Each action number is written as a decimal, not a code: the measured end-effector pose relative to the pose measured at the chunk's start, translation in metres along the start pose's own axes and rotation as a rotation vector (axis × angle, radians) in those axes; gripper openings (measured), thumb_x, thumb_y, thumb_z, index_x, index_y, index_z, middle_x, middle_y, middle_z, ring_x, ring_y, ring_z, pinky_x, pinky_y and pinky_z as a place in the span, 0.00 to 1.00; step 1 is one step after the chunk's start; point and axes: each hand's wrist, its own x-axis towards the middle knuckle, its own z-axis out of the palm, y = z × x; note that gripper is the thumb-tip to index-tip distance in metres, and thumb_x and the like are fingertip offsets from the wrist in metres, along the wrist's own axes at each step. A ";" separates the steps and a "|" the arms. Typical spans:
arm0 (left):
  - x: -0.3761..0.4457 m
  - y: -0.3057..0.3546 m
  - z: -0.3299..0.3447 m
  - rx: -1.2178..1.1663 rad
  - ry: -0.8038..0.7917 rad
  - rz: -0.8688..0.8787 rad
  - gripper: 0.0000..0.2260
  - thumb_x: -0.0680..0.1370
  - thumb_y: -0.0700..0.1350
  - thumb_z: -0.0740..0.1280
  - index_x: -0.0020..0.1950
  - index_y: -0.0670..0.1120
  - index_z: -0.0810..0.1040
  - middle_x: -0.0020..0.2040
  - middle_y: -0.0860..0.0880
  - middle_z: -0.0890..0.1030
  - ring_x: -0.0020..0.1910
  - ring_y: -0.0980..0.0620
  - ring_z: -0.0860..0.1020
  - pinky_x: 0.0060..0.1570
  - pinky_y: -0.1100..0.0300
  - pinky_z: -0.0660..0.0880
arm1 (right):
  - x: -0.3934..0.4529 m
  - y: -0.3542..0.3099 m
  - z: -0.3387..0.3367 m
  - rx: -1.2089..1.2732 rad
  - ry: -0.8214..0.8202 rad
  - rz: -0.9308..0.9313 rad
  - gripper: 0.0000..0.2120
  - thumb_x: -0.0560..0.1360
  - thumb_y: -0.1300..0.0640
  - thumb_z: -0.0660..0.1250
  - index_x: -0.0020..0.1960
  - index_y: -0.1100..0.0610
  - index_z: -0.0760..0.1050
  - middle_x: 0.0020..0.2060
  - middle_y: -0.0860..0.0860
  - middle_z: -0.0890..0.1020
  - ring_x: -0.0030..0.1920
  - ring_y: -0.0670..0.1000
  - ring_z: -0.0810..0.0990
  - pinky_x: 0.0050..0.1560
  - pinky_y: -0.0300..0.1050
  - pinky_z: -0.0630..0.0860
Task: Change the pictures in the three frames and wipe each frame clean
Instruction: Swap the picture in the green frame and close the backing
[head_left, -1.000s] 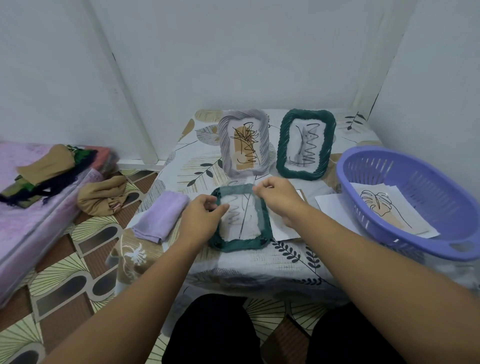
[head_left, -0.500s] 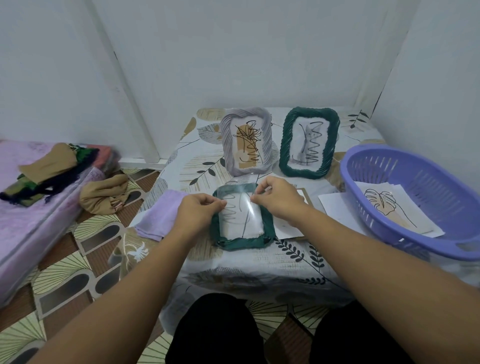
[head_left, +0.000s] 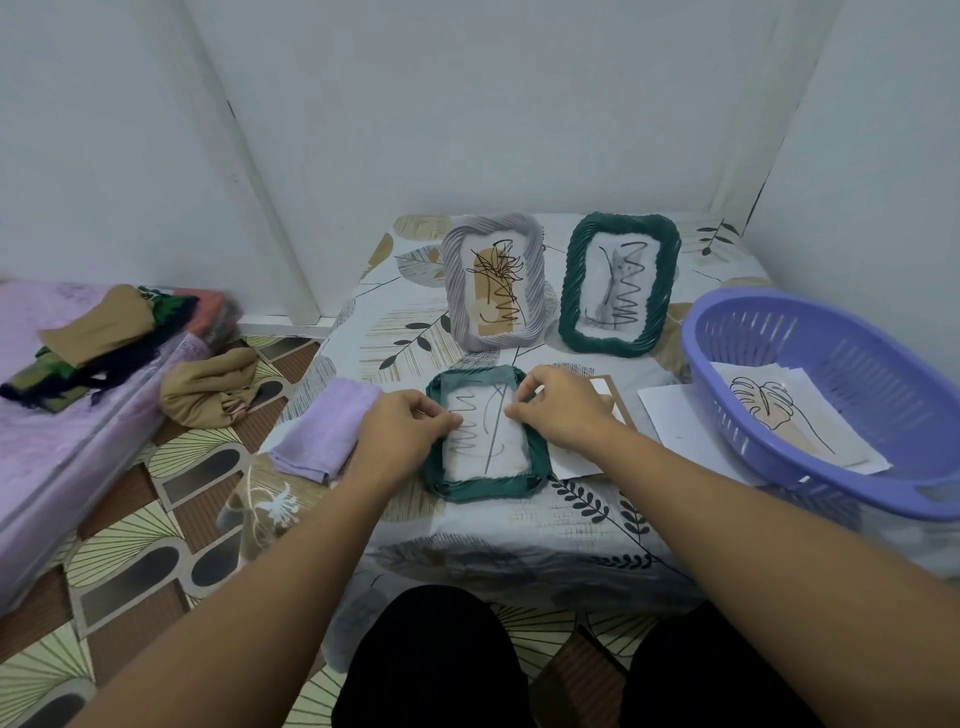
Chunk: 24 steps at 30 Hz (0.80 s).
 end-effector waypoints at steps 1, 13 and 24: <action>-0.001 0.001 0.001 0.015 0.007 0.003 0.10 0.72 0.51 0.79 0.42 0.48 0.83 0.32 0.51 0.82 0.31 0.56 0.76 0.33 0.61 0.70 | 0.000 0.000 0.000 -0.007 0.005 -0.002 0.11 0.74 0.42 0.73 0.48 0.47 0.78 0.44 0.41 0.80 0.53 0.49 0.78 0.57 0.53 0.65; -0.004 0.000 0.004 0.109 0.023 0.072 0.13 0.71 0.52 0.80 0.44 0.47 0.81 0.32 0.52 0.79 0.30 0.57 0.74 0.30 0.63 0.66 | -0.002 0.002 0.004 -0.098 0.020 -0.076 0.09 0.77 0.44 0.71 0.50 0.48 0.76 0.45 0.43 0.82 0.54 0.50 0.78 0.54 0.52 0.63; -0.007 -0.005 0.005 0.124 0.069 0.111 0.15 0.71 0.52 0.80 0.48 0.47 0.79 0.37 0.50 0.81 0.33 0.55 0.76 0.31 0.61 0.67 | -0.005 0.002 0.008 -0.122 0.013 -0.085 0.13 0.77 0.44 0.71 0.58 0.48 0.76 0.50 0.45 0.82 0.57 0.52 0.78 0.58 0.53 0.65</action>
